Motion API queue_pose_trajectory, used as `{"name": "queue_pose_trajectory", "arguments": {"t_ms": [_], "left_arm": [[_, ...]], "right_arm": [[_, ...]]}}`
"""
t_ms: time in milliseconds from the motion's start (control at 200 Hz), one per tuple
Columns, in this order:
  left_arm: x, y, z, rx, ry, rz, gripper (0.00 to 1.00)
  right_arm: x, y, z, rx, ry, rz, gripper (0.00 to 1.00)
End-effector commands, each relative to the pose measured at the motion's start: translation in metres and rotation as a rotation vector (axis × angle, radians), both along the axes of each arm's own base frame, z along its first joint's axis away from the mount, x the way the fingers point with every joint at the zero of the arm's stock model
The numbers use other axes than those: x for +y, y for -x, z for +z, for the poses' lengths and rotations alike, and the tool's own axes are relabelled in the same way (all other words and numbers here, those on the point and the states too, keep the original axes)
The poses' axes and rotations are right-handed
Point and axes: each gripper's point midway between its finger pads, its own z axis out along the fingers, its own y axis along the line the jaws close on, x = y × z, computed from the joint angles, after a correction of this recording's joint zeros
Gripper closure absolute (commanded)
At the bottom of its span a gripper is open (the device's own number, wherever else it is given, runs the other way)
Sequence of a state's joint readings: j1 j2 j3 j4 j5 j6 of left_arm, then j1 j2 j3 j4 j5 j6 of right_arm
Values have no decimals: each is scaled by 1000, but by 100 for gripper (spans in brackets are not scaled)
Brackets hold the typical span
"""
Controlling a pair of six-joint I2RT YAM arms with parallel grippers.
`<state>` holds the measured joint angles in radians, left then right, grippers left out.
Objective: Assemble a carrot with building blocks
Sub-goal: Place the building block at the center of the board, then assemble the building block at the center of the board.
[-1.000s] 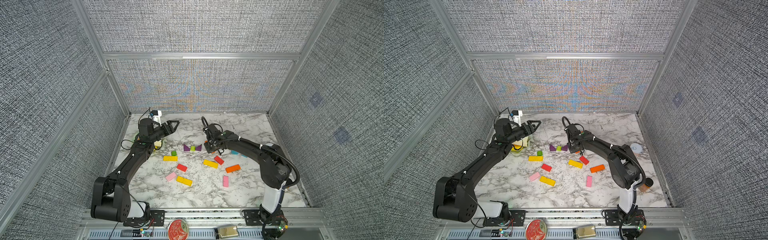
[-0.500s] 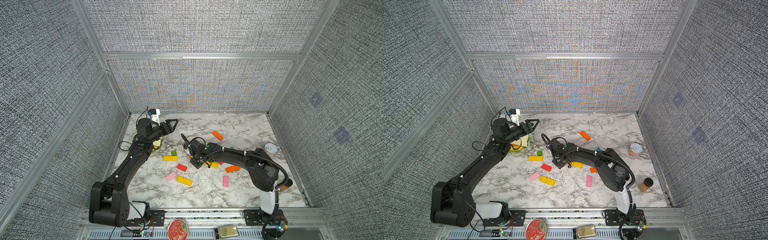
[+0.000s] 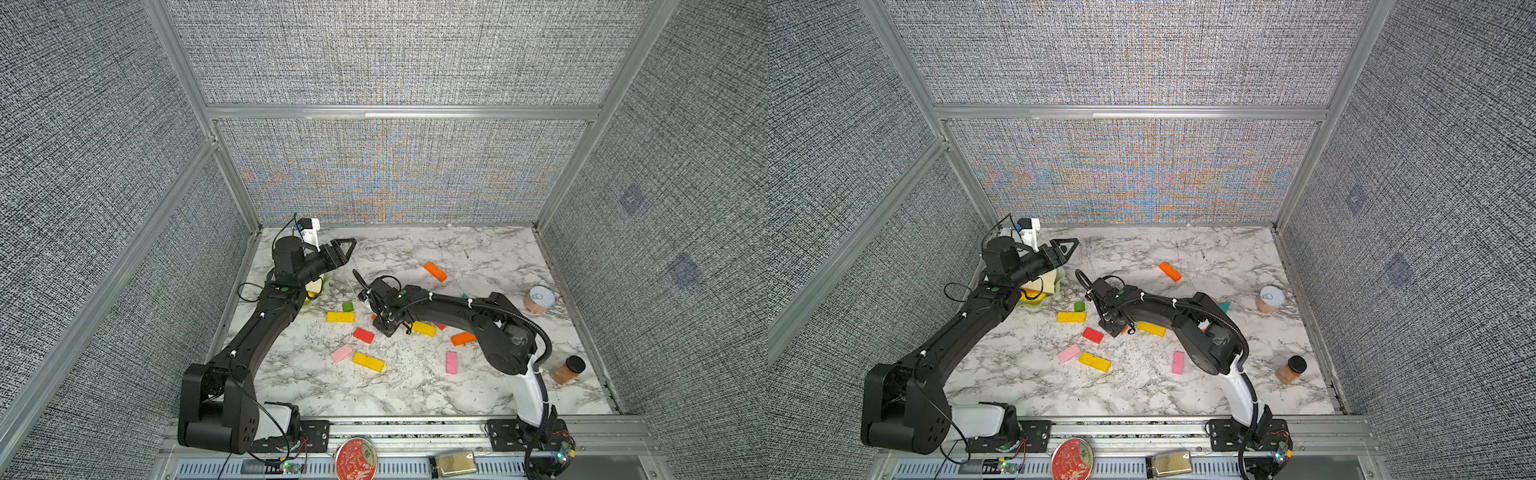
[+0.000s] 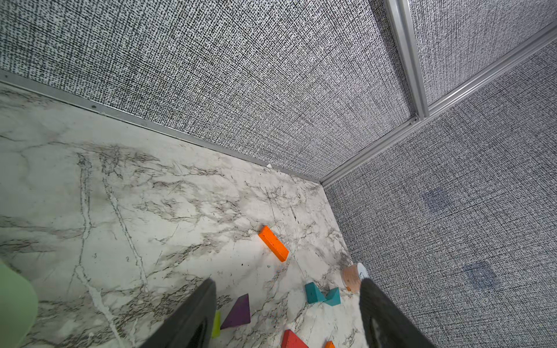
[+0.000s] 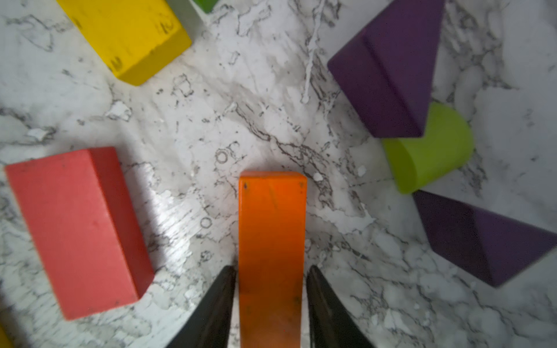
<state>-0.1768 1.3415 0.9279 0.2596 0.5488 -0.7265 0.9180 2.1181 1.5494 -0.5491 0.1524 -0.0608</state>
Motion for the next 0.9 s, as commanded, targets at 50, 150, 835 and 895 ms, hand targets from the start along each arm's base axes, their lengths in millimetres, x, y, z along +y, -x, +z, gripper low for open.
{"name": "queue_pose_trajectory", "arguments": {"t_ms": [50, 150, 835, 895], "left_arm": [[0, 1, 5, -25, -1, -4, 24], [0, 1, 4, -23, 0, -4, 24], [-1, 1, 3, -20, 9, -10, 24], [-1, 1, 3, -20, 10, -10, 24]], "right_arm": [[-10, 2, 11, -36, 27, -43, 46], [-18, 4, 11, -50, 49, -85, 45], [-32, -25, 10, -123, 54, -277, 44], [-31, -26, 9, -123, 52, -281, 44]]}}
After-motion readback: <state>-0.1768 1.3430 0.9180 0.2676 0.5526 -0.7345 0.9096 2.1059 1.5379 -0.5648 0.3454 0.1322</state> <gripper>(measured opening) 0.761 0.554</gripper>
